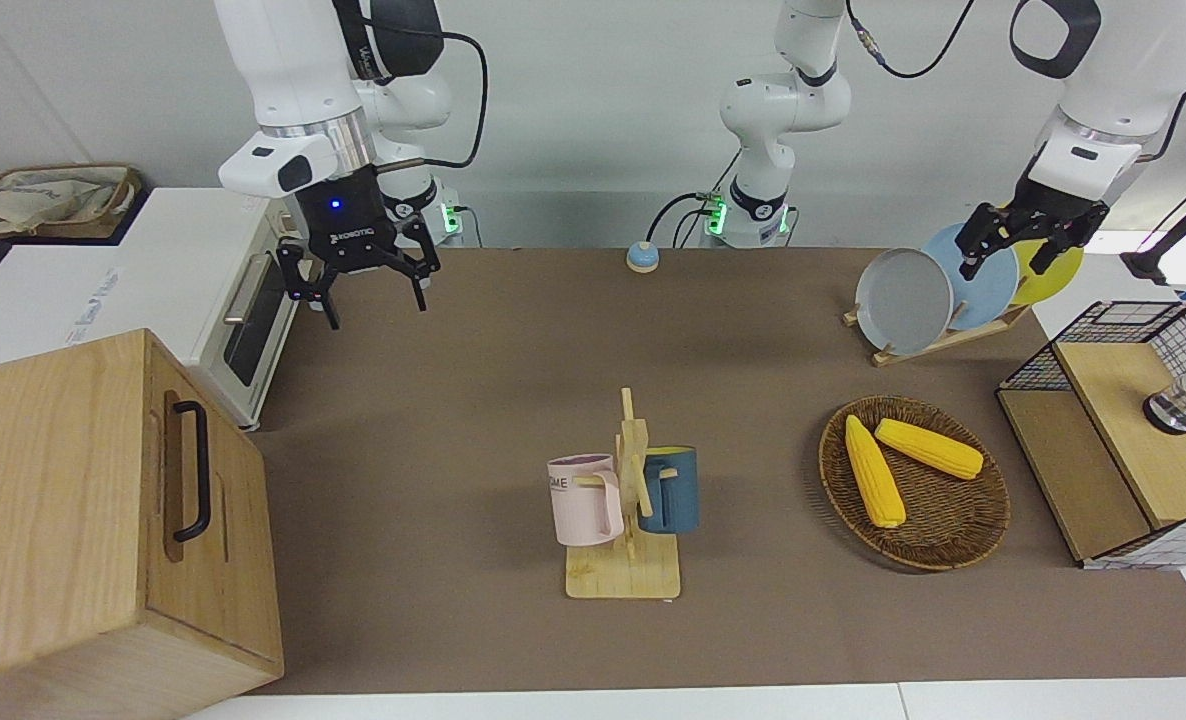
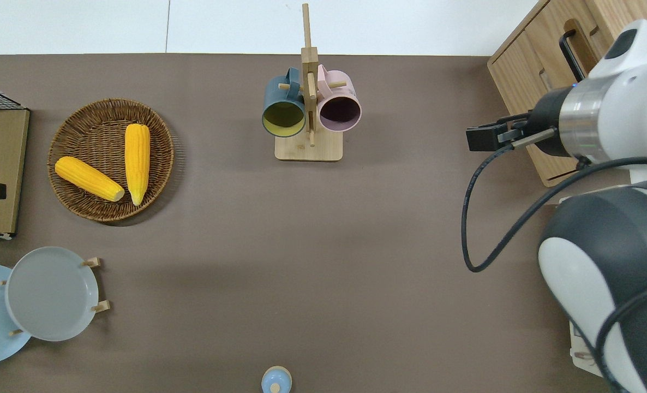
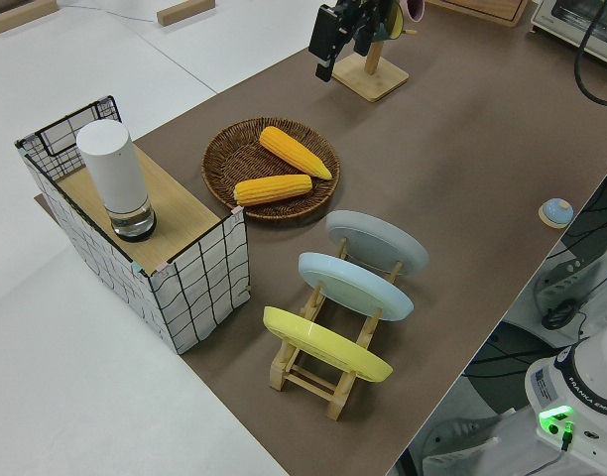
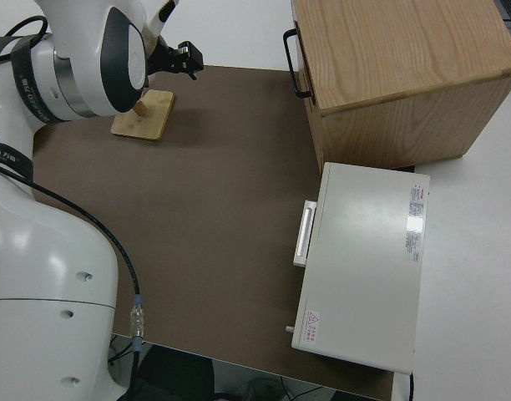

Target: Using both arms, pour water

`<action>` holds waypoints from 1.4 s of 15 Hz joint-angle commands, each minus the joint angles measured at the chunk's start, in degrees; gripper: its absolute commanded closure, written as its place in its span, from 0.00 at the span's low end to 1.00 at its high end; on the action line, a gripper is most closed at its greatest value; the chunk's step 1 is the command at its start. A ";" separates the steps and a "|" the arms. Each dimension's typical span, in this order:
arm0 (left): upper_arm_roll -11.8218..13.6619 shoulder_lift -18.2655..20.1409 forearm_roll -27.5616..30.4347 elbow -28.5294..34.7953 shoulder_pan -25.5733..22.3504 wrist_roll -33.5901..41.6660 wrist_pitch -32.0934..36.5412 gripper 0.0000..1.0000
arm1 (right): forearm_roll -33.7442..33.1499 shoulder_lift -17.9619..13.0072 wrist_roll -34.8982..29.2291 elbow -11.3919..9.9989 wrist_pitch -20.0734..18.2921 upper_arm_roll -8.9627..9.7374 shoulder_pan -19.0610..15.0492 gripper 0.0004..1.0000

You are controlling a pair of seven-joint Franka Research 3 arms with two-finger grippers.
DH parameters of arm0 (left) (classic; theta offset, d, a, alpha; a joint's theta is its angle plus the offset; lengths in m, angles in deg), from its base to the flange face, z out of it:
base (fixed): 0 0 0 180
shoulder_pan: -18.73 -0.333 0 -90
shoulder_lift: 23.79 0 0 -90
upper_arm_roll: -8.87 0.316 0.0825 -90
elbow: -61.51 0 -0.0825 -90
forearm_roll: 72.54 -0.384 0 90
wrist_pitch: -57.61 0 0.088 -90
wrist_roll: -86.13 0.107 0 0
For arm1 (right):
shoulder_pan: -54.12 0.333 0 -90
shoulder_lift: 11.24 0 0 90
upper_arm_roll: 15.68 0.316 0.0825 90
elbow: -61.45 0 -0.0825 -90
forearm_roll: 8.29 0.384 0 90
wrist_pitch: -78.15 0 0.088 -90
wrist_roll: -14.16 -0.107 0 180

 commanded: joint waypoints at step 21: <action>16.62 -5.85 12.09 0.47 -9.15 35.24 -13.24 0.00 | -25.50 14.64 12.12 -0.71 25.11 10.30 3.02 0.01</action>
